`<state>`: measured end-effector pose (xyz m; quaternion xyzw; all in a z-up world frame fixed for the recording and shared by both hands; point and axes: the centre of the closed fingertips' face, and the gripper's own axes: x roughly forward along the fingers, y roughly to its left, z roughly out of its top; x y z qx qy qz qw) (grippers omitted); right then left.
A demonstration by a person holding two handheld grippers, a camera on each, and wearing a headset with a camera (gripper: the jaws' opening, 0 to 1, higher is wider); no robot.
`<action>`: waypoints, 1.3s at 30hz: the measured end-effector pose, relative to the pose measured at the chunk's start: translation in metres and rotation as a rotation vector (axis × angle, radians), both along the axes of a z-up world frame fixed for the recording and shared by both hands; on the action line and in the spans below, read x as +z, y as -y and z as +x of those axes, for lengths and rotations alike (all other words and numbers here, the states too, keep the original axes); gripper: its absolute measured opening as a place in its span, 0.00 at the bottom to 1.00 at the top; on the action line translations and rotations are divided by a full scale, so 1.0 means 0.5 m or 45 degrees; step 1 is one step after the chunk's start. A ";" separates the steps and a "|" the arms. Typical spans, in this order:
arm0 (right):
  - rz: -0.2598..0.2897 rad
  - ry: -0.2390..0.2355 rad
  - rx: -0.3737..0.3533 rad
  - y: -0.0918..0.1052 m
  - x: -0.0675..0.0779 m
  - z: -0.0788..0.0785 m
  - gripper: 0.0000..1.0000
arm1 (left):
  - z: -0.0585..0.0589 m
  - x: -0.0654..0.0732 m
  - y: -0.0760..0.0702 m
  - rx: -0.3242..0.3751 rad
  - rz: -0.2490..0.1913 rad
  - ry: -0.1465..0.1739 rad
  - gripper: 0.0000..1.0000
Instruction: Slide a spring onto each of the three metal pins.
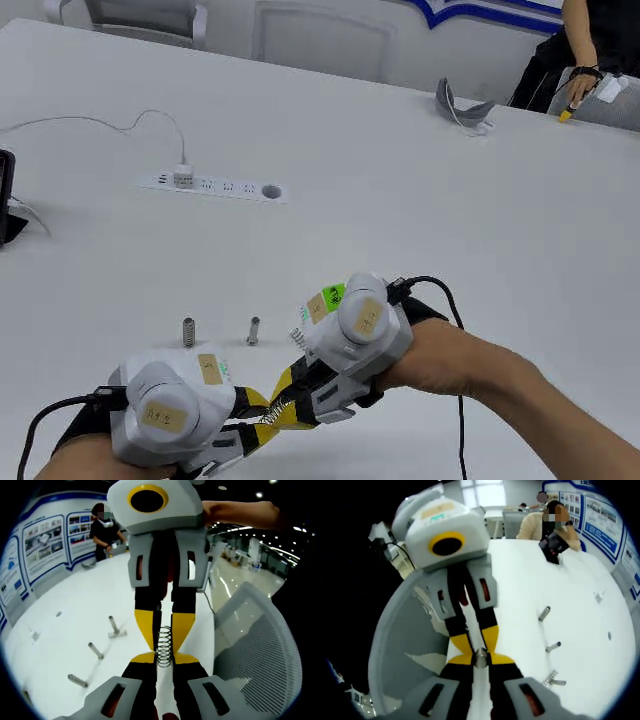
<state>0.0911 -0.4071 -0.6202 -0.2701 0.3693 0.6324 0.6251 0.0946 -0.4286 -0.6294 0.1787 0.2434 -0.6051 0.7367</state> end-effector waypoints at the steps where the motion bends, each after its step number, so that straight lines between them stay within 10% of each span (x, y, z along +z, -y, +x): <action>1: 0.007 0.003 -0.005 0.000 0.001 0.000 0.12 | 0.001 0.001 -0.002 0.009 -0.008 -0.007 0.11; 15: 0.103 -0.015 -0.093 -0.009 0.020 0.007 0.12 | 0.014 0.017 -0.021 0.088 -0.071 -0.039 0.18; 39: 0.067 0.012 -0.135 0.018 0.002 0.025 0.12 | 0.035 -0.001 -0.063 0.209 -0.063 -0.054 0.24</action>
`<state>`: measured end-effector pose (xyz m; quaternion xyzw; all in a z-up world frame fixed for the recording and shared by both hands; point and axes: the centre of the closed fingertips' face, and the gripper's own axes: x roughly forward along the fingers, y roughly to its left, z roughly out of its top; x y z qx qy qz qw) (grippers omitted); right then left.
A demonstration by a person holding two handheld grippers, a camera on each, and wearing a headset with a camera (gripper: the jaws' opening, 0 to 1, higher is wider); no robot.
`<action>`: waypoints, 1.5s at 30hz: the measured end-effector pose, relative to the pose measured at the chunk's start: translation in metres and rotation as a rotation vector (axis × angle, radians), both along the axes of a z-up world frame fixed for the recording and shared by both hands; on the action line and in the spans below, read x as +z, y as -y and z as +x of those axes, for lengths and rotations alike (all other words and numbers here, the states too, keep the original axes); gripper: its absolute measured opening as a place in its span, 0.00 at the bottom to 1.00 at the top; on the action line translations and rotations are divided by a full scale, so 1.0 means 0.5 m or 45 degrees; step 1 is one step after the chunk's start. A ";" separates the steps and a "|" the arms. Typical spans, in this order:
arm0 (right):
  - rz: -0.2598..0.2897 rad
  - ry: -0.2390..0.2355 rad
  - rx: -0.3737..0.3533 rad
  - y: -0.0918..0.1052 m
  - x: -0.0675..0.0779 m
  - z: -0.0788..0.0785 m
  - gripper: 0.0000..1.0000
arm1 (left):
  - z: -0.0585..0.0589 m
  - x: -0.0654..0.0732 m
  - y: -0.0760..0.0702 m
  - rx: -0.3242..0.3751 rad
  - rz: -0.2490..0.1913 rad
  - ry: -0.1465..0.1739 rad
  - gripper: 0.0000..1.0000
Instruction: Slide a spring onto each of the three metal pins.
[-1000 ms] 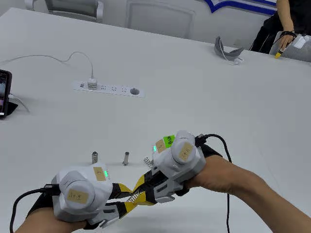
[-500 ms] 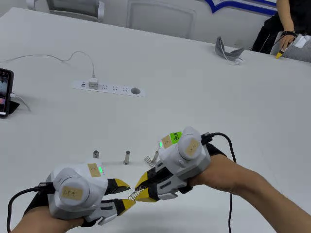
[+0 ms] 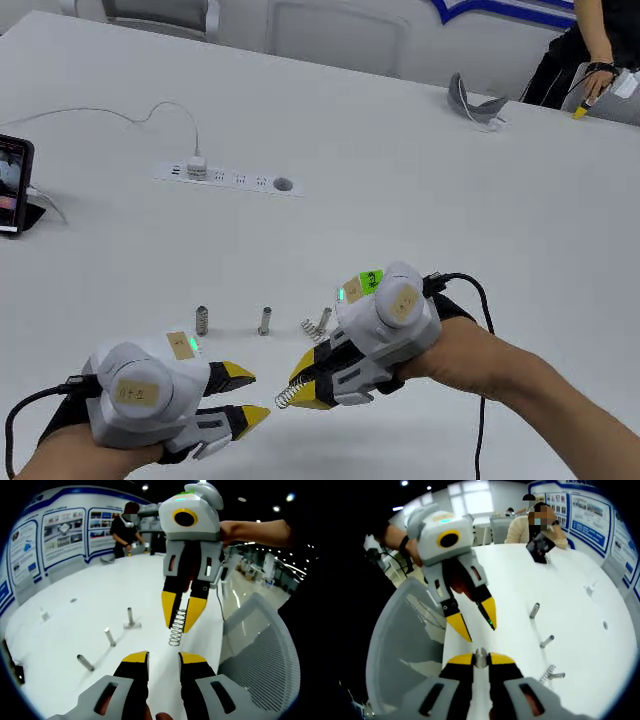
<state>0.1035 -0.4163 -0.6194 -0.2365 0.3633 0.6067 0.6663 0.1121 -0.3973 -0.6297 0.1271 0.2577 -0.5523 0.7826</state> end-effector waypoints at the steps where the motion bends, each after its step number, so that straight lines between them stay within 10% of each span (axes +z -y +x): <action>1: -0.002 0.001 -0.001 0.001 0.000 0.001 0.12 | 0.001 -0.001 -0.003 0.006 0.002 -0.001 0.25; 45: -0.155 0.103 -0.053 0.039 -0.075 0.126 0.12 | 0.063 -0.037 -0.154 0.335 0.047 -0.059 0.53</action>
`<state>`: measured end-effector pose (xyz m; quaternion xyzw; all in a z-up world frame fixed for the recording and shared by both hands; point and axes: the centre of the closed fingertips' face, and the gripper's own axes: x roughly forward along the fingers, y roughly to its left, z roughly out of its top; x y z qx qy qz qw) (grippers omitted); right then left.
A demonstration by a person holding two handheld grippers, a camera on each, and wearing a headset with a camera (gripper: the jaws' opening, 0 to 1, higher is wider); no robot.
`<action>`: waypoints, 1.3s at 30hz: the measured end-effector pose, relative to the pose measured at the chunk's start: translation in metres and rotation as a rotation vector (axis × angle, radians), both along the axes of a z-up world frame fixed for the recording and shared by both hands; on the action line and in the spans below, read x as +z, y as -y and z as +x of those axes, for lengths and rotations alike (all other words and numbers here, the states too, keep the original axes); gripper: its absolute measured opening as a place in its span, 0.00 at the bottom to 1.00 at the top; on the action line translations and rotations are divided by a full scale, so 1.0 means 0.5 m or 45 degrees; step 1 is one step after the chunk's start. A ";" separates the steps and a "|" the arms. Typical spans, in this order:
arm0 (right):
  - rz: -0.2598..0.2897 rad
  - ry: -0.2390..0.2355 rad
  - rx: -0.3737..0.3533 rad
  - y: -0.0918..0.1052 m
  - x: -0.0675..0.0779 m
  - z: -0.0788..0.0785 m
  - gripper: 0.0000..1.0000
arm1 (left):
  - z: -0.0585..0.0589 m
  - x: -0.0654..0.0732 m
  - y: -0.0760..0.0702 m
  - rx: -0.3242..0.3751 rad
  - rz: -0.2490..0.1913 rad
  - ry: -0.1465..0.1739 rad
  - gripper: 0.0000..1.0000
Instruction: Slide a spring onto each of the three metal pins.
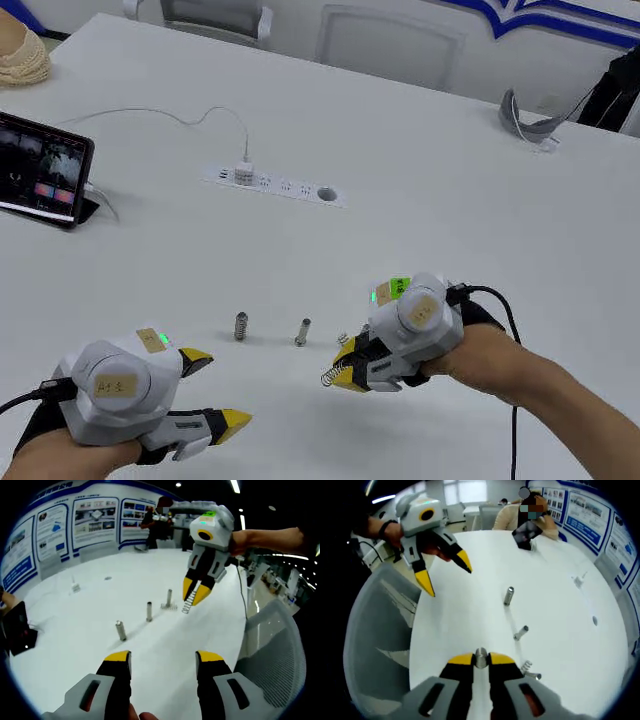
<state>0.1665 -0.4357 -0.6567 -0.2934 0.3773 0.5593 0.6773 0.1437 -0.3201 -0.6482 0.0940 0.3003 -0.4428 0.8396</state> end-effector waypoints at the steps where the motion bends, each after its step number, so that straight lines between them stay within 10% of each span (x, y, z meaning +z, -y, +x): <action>1: 0.001 0.001 -0.004 0.000 0.000 0.004 0.12 | 0.000 -0.001 -0.004 0.003 0.001 -0.001 0.54; 39: -0.026 0.045 -0.052 -0.026 -0.002 0.149 0.12 | 0.005 -0.016 -0.081 0.126 0.008 -0.047 0.67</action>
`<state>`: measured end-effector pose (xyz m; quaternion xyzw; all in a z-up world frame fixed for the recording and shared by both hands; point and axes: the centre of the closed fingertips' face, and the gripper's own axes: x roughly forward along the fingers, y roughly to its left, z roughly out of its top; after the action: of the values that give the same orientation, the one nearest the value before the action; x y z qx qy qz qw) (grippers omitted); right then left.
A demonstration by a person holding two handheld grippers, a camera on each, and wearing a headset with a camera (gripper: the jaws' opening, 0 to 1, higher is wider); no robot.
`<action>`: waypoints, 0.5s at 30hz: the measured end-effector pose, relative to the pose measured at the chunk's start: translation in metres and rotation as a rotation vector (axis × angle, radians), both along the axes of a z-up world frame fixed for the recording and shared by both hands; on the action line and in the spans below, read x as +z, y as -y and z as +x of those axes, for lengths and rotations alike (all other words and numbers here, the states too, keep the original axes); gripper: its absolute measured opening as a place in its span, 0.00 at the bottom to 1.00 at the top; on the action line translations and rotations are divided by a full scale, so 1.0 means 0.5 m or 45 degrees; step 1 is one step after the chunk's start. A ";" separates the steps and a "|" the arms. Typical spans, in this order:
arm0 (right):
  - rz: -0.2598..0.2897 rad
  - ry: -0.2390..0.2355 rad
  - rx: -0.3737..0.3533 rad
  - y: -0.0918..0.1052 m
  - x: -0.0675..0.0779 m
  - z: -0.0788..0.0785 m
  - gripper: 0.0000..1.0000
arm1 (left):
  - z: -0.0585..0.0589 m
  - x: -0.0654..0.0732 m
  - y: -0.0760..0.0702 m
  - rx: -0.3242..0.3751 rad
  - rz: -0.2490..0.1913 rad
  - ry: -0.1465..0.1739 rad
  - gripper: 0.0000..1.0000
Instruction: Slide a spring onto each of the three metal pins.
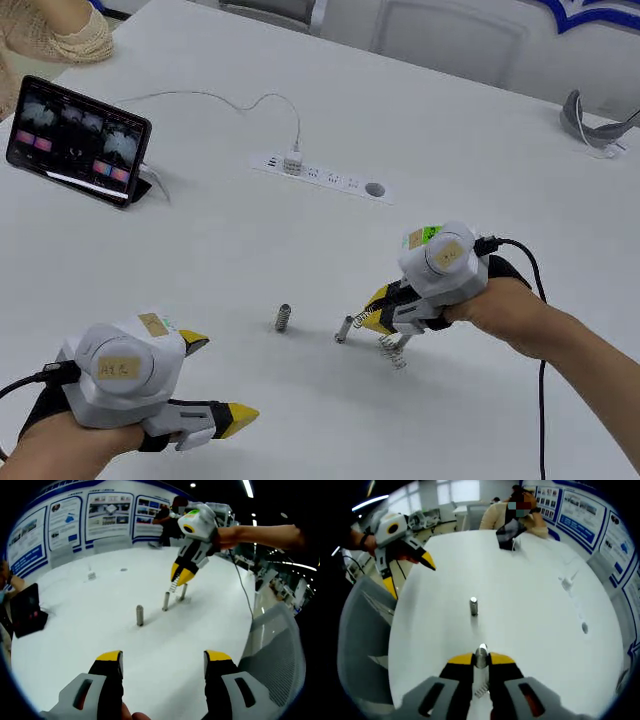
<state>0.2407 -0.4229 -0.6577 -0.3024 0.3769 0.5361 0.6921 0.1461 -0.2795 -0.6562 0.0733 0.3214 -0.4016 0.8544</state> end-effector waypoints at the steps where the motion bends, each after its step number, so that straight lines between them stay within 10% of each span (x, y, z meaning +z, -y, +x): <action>1: -0.001 -0.002 -0.001 0.000 -0.001 0.003 0.13 | 0.000 0.000 -0.001 0.003 -0.001 -0.002 0.67; 15: -0.015 -0.034 0.017 -0.013 -0.018 0.012 0.13 | 0.001 0.000 -0.015 0.030 -0.006 -0.010 0.68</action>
<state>0.2465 -0.4165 -0.6665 -0.3017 0.3871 0.5424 0.6818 0.1468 -0.2719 -0.6564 0.0661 0.3248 -0.3925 0.8579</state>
